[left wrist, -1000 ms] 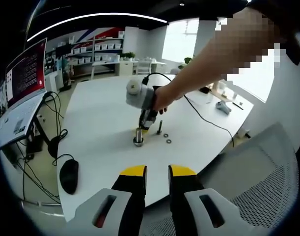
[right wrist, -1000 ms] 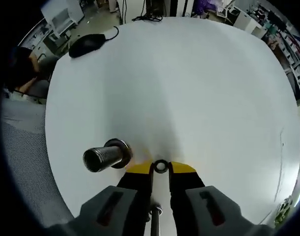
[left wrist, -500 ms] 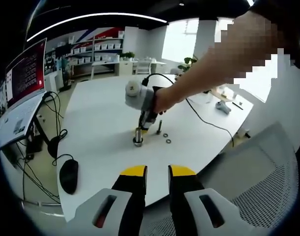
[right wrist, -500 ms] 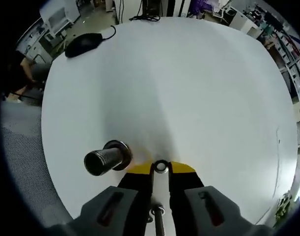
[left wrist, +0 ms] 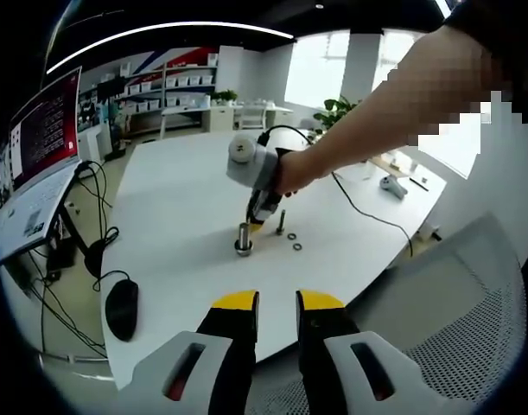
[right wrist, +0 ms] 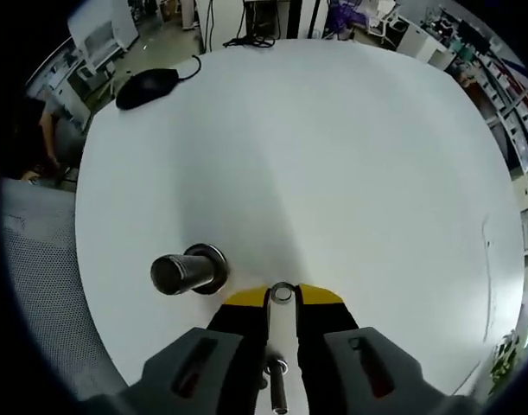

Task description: Place the washer onto the threaded stud by aligning its center hole with the stud, sliding it down to the base, and recovering from edge contact or off-axis alignment until the washer reaches the visible bottom stop.

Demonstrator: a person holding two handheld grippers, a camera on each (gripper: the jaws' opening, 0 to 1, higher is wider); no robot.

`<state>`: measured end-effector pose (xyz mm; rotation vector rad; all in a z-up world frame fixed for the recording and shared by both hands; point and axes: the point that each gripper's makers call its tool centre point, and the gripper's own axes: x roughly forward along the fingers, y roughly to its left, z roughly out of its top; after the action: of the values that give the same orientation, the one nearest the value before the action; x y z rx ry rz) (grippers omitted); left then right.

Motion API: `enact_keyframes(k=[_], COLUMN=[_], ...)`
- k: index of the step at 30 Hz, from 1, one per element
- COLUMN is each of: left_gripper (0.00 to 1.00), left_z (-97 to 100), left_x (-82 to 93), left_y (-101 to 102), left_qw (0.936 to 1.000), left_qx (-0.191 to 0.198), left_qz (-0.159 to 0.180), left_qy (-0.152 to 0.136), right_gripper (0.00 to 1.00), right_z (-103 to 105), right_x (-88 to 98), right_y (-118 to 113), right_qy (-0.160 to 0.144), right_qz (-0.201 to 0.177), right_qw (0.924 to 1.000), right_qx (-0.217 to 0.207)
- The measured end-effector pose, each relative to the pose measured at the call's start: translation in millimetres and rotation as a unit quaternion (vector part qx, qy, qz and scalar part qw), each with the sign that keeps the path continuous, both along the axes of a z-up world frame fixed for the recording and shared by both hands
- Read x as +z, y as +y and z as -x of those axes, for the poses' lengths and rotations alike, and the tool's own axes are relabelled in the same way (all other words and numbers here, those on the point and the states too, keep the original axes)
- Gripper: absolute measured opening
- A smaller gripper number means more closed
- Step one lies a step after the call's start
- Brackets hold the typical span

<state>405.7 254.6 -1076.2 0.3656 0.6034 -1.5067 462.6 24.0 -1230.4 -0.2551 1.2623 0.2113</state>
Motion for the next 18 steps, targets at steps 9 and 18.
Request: enact_keyframes(k=[9, 18], left_gripper=[0.15, 0.15], left_z=[-0.6, -1.0], left_x=[-0.5, 0.2], left_y=[1, 0], left_qw=[1.0, 1.0], left_qx=[0.002, 0.003], left_qz=[-0.003, -0.001], left_qy=[-0.001, -0.002], right_gripper=[0.13, 0.13], right_z=[-1, 21], right_x=[24.3, 44.9], right_y=[-7, -21], right_qy=[-0.021, -0.036], right_qz=[0.002, -0.005], right_qw=[0.9998, 0.9991], right_qx=[-0.003, -0.02])
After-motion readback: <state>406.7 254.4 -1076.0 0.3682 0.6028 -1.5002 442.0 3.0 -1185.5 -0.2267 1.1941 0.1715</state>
